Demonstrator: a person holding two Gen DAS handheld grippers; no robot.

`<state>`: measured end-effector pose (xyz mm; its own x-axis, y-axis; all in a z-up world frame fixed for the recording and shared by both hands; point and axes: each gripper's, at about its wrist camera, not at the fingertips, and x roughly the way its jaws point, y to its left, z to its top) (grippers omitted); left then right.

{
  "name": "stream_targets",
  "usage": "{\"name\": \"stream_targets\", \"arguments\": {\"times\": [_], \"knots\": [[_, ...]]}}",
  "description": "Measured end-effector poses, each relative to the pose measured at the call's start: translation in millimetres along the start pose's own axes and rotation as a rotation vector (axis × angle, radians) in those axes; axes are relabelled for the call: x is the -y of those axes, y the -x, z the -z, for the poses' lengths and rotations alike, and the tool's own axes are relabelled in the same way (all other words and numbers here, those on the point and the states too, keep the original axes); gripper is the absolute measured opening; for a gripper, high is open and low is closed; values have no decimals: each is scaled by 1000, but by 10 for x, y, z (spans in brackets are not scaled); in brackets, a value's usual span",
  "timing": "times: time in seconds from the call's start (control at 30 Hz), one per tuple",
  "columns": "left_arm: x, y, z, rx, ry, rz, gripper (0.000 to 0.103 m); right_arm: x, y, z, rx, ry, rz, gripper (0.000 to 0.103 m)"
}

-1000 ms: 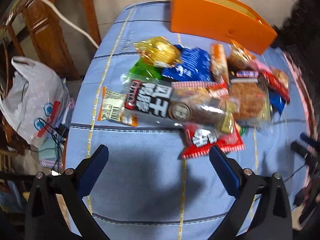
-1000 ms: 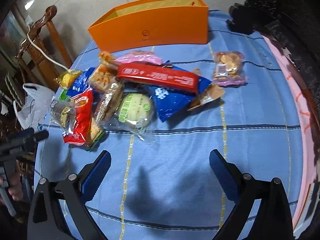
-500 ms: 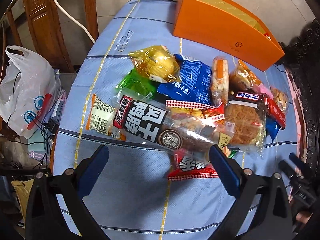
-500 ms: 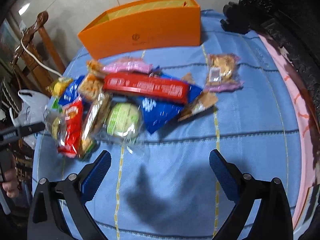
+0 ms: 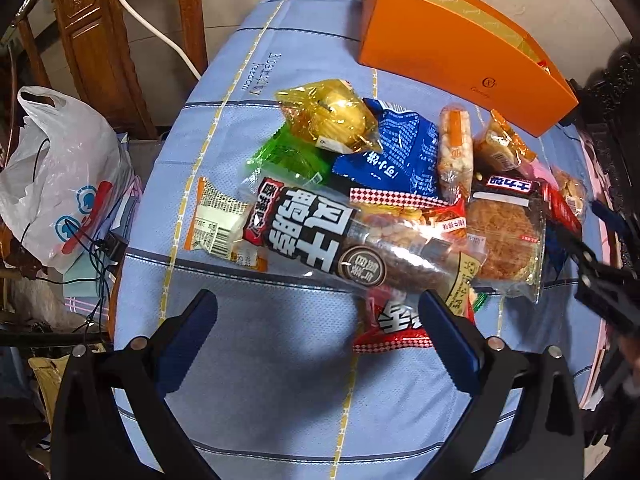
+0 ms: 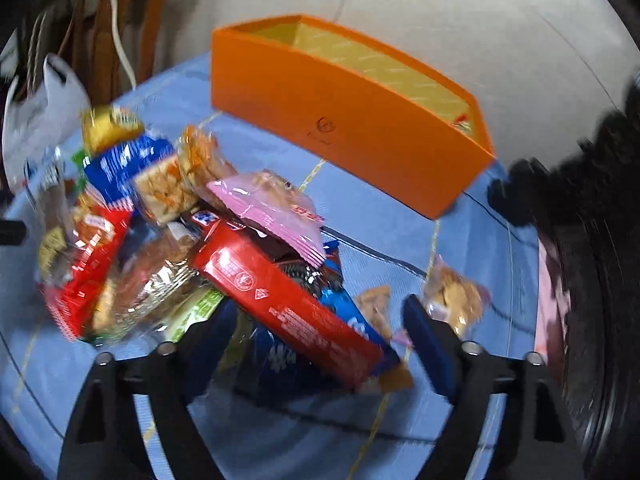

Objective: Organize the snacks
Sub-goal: 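Grasp the red wafer bar box with the right tool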

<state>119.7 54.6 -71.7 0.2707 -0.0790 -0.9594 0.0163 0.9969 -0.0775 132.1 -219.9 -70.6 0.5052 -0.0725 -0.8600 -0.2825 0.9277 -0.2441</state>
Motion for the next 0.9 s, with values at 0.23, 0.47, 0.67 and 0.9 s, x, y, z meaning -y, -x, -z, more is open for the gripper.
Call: {"name": "stream_targets", "arguments": {"times": [0.23,0.47,0.67,0.9], "knots": [[55,75,62,7,-21,-12,98,104,-23,-34,-38,-80,-135,25],[690,287,61,87,-224,81,98,581,221,536,-56,-436,-344,25],[1462,134,-74,63,-360,155,98,680,273,1003,-91,-558,-387,25],[1826,-262,-365,-31,-339,176,59,765,414,1272,-83,-590,-401,25]]}}
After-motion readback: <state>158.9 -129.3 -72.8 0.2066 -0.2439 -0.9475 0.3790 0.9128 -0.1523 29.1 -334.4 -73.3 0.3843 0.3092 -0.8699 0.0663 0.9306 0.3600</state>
